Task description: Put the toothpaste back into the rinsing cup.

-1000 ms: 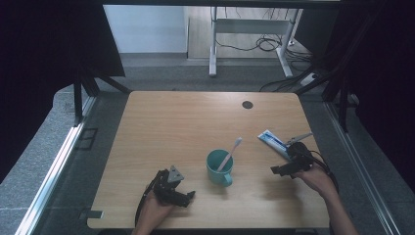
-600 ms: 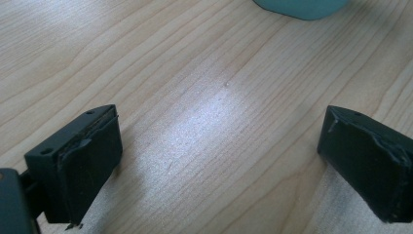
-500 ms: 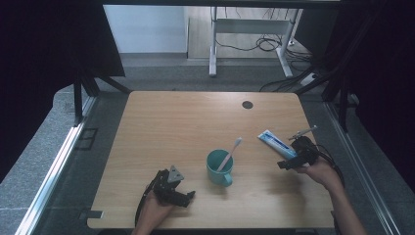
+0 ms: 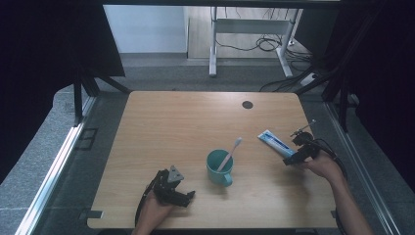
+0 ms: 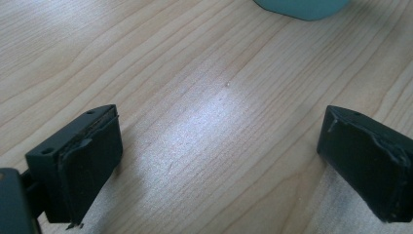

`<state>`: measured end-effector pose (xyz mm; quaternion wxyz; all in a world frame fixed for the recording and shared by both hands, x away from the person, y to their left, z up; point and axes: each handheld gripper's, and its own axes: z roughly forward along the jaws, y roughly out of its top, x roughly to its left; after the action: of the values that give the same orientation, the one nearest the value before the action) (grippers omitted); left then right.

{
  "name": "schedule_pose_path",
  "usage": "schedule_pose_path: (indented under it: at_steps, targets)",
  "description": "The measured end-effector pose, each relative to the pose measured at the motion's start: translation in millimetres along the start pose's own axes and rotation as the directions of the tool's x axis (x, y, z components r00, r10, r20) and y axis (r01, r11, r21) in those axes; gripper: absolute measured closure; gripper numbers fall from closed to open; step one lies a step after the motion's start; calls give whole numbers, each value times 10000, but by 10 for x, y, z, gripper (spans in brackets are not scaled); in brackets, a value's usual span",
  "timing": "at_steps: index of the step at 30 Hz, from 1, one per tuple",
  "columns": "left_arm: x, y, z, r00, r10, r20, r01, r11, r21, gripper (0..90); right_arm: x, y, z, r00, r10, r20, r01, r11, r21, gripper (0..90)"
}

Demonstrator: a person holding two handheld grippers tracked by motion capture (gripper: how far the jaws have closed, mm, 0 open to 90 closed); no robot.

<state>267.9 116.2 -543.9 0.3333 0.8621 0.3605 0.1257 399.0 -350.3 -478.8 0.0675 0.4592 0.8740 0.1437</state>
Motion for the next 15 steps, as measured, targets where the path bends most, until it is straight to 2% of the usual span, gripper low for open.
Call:
schedule_pose_path:
  at_steps: [5,12,15]
  targets:
    - [1,1,0,10000,-3,-10,3,10000,3,29,-37,69,55,9998,-123,152,115,9986,513,233]
    - [1,1,0,10000,-3,-10,3,10000,3,29,-42,178,122,9990,-322,301,293,9953,925,312]
    - [1,1,0,10000,-2,-9,2,10000,3,29,-43,271,175,9971,-628,421,568,9899,1297,368]
